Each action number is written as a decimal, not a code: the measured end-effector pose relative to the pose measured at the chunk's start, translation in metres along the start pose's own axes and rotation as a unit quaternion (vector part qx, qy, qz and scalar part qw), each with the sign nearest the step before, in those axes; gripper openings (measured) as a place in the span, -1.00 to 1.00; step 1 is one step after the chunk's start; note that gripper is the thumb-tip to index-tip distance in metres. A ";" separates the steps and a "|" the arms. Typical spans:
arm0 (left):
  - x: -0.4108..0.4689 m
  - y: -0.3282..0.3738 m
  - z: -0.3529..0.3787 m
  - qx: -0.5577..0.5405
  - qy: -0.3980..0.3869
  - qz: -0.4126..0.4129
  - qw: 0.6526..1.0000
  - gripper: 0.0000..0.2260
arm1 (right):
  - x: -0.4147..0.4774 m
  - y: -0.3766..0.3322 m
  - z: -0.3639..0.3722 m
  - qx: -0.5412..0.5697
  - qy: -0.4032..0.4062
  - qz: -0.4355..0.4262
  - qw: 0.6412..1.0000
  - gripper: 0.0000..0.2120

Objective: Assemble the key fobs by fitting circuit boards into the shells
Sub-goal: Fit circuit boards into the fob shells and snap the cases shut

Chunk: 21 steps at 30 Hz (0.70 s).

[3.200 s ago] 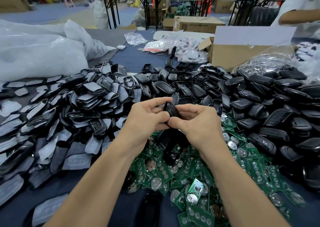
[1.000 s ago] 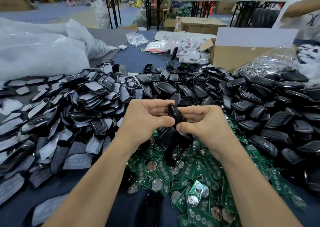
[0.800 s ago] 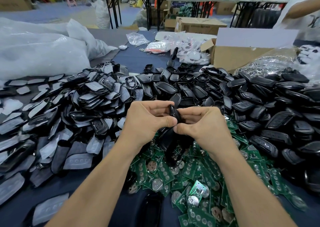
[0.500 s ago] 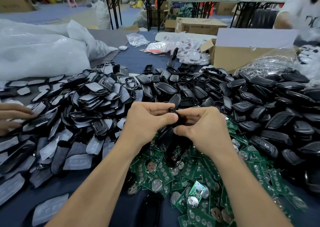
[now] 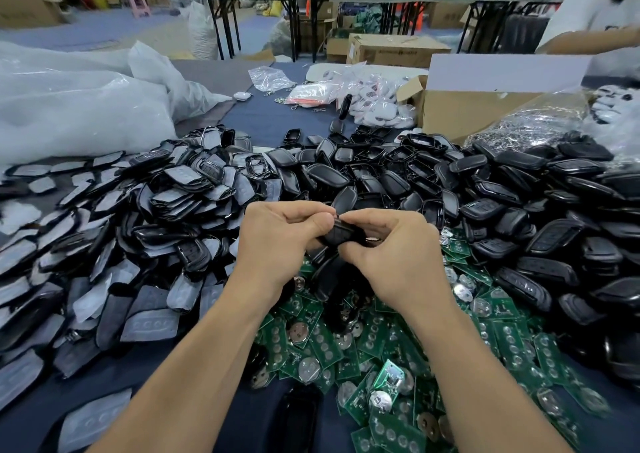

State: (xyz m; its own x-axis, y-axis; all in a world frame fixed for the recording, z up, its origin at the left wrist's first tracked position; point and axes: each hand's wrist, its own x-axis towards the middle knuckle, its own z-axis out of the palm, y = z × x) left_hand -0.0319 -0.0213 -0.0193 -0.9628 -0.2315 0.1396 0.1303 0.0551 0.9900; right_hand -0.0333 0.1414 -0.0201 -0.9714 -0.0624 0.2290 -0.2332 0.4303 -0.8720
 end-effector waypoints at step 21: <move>-0.002 -0.003 0.005 0.054 -0.024 0.043 0.997 -0.77 | 0.004 -0.001 -0.010 0.085 -0.028 0.043 0.995 -0.78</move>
State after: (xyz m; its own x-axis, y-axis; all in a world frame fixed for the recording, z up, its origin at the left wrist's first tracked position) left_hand -0.0311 -0.0164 -0.0231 -0.9601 -0.1741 0.2190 0.1882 0.1773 0.9660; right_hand -0.0369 0.1493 -0.0138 -0.9880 -0.0835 0.1299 -0.1483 0.2773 -0.9493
